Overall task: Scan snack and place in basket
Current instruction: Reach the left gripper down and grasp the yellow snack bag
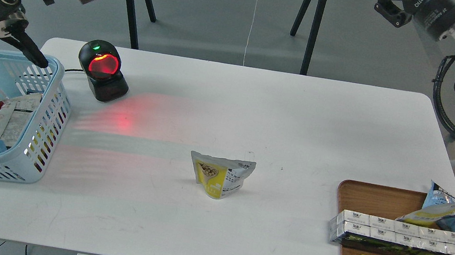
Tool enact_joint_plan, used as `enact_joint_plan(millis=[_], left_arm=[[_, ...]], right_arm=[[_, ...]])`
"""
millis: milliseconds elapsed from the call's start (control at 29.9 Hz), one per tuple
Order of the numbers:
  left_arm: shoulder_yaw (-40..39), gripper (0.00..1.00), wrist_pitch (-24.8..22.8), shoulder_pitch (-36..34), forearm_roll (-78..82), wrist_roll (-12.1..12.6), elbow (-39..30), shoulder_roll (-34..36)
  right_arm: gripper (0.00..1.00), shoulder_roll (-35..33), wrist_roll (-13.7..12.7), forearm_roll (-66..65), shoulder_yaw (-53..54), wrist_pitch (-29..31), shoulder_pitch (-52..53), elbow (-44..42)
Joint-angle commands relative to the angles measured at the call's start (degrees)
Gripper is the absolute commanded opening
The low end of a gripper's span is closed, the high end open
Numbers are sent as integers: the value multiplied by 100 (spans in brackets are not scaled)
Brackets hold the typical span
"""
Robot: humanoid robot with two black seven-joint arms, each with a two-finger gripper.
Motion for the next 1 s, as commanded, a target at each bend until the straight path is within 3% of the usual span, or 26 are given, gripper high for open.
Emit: enact_joint_plan(millis=[0, 167, 334, 568, 969], left_arm=[[613, 99, 1, -699, 798, 0, -510, 21], [1975, 99, 1, -1912, 1553, 0, -1098, -49], [3101, 97, 1, -2398, 2976, 0, -1916, -330], [3656, 93, 1, -2337, 3910, 0, -2436, -576], [3930, 93, 85, -1221, 4746, 0, -1901, -1043]], right_arm=[[100, -21, -1, 321, 100, 2, -303, -1], [100, -21, -1, 462, 232, 2, -629, -1], [100, -29, -1, 462, 285, 2, -726, -1], [100, -91, -1, 462, 285, 2, -805, -124], [100, -144, -1, 480, 294, 2, -884, -115]])
